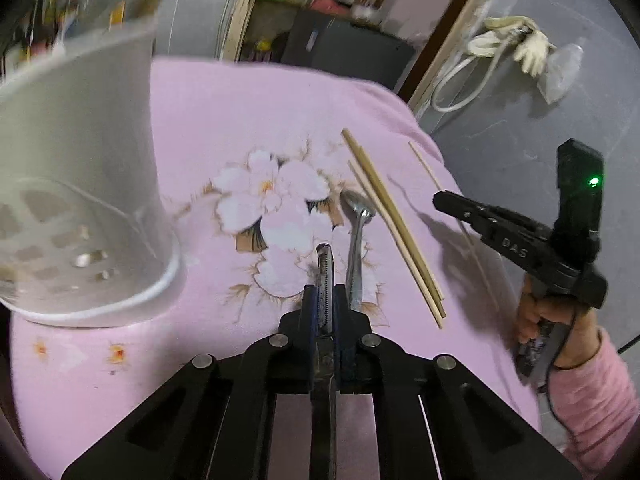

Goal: Organize utensils
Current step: 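Grasp a steel fork with the left tool while the right tool grasps a wooden chopstick, then lift the fork and chopstick with both tools up over the white holder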

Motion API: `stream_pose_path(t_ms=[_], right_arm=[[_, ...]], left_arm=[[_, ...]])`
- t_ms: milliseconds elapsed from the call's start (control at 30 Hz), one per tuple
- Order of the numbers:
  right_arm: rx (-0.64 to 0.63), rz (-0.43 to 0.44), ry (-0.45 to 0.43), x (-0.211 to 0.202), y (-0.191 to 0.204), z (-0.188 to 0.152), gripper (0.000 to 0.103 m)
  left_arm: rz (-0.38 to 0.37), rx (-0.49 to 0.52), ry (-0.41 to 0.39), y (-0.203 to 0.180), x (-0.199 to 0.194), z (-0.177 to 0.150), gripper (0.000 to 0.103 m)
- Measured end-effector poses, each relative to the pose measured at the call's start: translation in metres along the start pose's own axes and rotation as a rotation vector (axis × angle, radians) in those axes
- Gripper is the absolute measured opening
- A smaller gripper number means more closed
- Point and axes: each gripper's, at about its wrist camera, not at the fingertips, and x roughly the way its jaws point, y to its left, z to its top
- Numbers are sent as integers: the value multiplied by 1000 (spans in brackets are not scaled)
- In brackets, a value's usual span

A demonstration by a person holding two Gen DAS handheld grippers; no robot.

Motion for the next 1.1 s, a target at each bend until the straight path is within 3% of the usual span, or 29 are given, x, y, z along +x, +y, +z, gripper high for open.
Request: stream_pose_path(t_ms=[133, 467, 633, 833, 1100], right_arm=[[-64, -34, -162, -33, 22, -8, 3], [-145, -83, -586, -91, 79, -27, 3], [-164, -91, -752, -113, 104, -23, 3], [-197, -69, -886, -129, 136, -4, 3], [-194, 46, -964, -130, 176, 26, 3]], left_arm=[[25, 32, -104, -9, -19, -11, 4], [123, 147, -559, -40, -88, -28, 4], [166, 166, -710, -45, -114, -23, 5], [185, 152, -830, -27, -146, -11, 5], [285, 111, -958, 23, -198, 5, 5]])
